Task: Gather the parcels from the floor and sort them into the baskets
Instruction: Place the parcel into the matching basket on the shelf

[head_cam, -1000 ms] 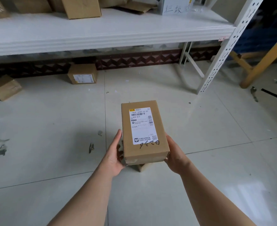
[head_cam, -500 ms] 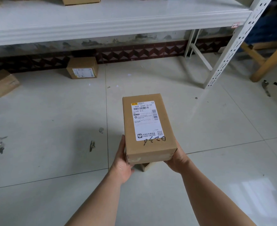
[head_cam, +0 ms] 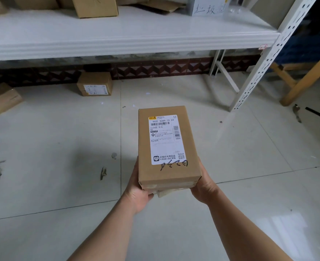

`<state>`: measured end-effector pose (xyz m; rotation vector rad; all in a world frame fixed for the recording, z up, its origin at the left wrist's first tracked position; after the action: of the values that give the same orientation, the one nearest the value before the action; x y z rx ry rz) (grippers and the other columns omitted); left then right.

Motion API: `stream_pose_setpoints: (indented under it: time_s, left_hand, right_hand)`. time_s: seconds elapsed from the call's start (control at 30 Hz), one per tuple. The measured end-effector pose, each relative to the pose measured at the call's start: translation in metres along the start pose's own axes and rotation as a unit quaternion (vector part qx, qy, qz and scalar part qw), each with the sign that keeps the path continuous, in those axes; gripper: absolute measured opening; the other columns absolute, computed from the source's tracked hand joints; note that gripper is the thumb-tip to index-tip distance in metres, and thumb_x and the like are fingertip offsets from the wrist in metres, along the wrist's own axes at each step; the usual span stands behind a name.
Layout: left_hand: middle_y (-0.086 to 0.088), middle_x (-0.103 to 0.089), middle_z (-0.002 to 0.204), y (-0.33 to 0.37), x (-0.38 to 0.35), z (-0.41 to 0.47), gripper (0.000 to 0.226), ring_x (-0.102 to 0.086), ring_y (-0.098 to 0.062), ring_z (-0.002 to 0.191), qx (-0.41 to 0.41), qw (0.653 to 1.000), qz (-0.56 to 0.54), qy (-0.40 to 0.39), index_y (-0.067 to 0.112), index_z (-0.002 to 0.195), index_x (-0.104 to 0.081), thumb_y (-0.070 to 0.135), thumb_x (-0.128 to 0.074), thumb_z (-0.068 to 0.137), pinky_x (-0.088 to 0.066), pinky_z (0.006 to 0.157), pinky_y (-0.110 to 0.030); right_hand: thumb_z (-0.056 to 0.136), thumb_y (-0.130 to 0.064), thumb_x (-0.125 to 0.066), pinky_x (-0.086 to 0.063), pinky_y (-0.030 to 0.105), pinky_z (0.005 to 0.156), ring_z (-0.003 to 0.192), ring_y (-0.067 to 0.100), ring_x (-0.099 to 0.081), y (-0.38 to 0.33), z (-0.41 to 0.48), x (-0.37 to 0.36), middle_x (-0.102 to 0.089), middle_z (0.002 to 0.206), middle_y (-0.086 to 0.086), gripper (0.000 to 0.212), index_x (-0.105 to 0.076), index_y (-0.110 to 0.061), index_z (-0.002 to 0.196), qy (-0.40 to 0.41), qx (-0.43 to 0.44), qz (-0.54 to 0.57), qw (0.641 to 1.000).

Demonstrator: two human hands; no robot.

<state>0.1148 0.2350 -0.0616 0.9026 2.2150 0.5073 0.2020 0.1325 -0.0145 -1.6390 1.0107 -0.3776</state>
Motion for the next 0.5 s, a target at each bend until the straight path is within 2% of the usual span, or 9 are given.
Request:
stream_pose_setpoints:
  time_s: [0.07,0.17,0.23,0.33,0.43,0.5]
  left_hand:
    - [0.014,-0.073,0.103,0.015,-0.009,-0.016,0.039,-0.054,-0.014,0.116,0.009,1.0,0.016,0.007,0.038,0.099,-0.07,0.049,-0.034,0.087,-0.023,0.106,-0.04]
    - [0.017,-0.067,0.111,0.041,-0.022,-0.048,0.04,-0.045,-0.015,0.129,0.031,0.999,0.018,0.012,0.041,0.11,-0.062,0.053,-0.031,0.087,-0.009,0.117,-0.048]
    - [0.015,-0.067,0.11,0.066,-0.033,-0.078,0.047,-0.045,-0.018,0.131,0.033,0.999,0.022,0.012,0.039,0.115,-0.06,0.055,-0.037,0.078,-0.011,0.116,-0.051]
    - [0.012,-0.069,0.104,0.109,-0.055,-0.134,0.048,-0.047,-0.02,0.129,0.029,0.999,0.016,0.018,0.037,0.127,-0.056,0.053,-0.029,0.09,-0.01,0.116,-0.056]
    - [0.01,-0.067,0.112,0.156,-0.074,-0.202,0.042,-0.047,-0.019,0.13,0.027,0.999,0.023,0.032,0.04,0.113,-0.061,0.055,-0.027,0.093,-0.011,0.116,-0.057]
    - [0.01,-0.064,0.123,0.192,-0.088,-0.255,0.047,-0.046,-0.019,0.131,0.014,0.998,0.042,0.035,0.041,0.118,-0.06,0.061,-0.034,0.085,-0.012,0.115,-0.058]
  right_hand:
    - [0.109,-0.021,-0.014,-0.038,0.054,0.109,0.121,0.023,-0.06,-0.029,-0.011,-0.007,-0.066,0.127,0.004,0.052,-0.062,-0.027,0.127,0.004,0.004,-0.003,1.0]
    - [0.109,-0.025,-0.013,-0.037,0.053,0.109,0.119,0.02,-0.061,-0.08,-0.033,-0.025,-0.068,0.124,0.002,0.055,-0.066,-0.031,0.122,0.007,-0.003,-0.003,1.0]
    - [0.109,-0.026,-0.013,-0.039,0.052,0.107,0.118,0.021,-0.061,-0.12,-0.049,-0.04,-0.068,0.124,0.002,0.054,-0.065,-0.031,0.122,0.004,-0.005,-0.002,1.0]
    - [0.109,-0.025,-0.013,-0.044,0.046,0.099,0.115,0.019,-0.064,-0.188,-0.075,-0.069,-0.069,0.122,0.001,0.055,-0.067,-0.033,0.12,-0.012,-0.007,0.004,1.0]
    - [0.108,-0.029,-0.013,-0.046,0.046,0.098,0.115,0.022,-0.063,-0.259,-0.103,-0.111,-0.068,0.123,0.003,0.054,-0.065,-0.031,0.123,-0.037,-0.009,-0.001,0.999]
    - [0.108,-0.031,-0.013,-0.047,0.047,0.096,0.112,0.022,-0.064,-0.305,-0.125,-0.141,-0.069,0.121,0.003,0.054,-0.066,-0.03,0.121,-0.048,-0.016,-0.002,0.999]
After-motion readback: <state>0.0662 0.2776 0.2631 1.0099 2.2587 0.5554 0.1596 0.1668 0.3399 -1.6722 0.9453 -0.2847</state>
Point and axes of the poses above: each hand's wrist, its own z-axis towards the middle knuckle, its own x-axis out of the back of the hand, y = z × x, the point moved 10 cm from there along z, towards the middle knuckle
